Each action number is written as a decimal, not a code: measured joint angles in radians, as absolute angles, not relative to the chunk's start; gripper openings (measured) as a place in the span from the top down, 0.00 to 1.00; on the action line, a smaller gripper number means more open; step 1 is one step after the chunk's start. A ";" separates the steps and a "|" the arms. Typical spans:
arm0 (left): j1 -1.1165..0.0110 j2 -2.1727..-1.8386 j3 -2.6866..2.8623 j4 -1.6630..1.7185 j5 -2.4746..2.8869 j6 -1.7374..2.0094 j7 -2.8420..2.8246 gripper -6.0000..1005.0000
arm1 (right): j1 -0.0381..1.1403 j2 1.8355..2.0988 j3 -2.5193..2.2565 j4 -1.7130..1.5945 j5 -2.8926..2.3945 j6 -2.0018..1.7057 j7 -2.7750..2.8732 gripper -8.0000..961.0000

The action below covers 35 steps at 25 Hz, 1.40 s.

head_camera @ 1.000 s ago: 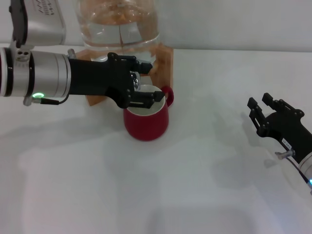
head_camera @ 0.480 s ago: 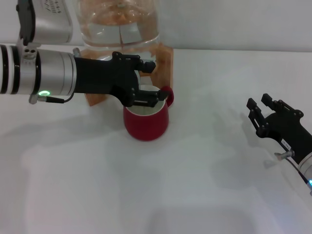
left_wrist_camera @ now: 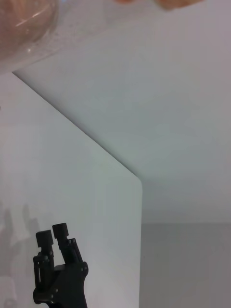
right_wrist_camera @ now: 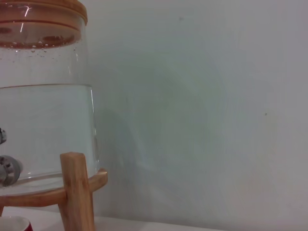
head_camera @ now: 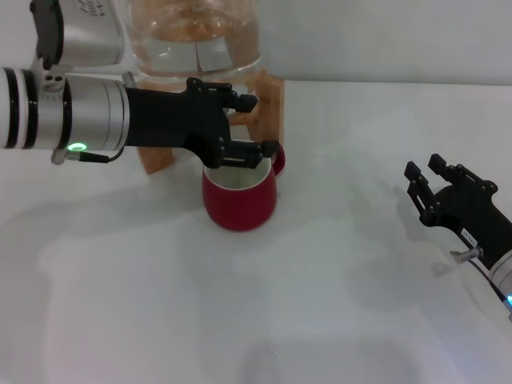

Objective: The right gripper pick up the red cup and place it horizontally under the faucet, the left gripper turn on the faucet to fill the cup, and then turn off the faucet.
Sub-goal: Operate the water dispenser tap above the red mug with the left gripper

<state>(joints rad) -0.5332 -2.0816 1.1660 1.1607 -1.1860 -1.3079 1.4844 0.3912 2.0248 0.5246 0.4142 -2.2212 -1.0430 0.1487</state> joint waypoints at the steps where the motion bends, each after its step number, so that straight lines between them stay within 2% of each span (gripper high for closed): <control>1: -0.534 -2.082 1.166 1.160 -1.186 -1.305 1.484 0.25 | 0.391 2.025 0.525 0.414 -2.221 -1.043 0.149 0.60; 35: -0.538 -2.083 1.230 1.160 -1.190 -1.183 1.499 0.25 | 0.391 2.023 0.520 0.414 -2.221 -1.059 0.160 0.60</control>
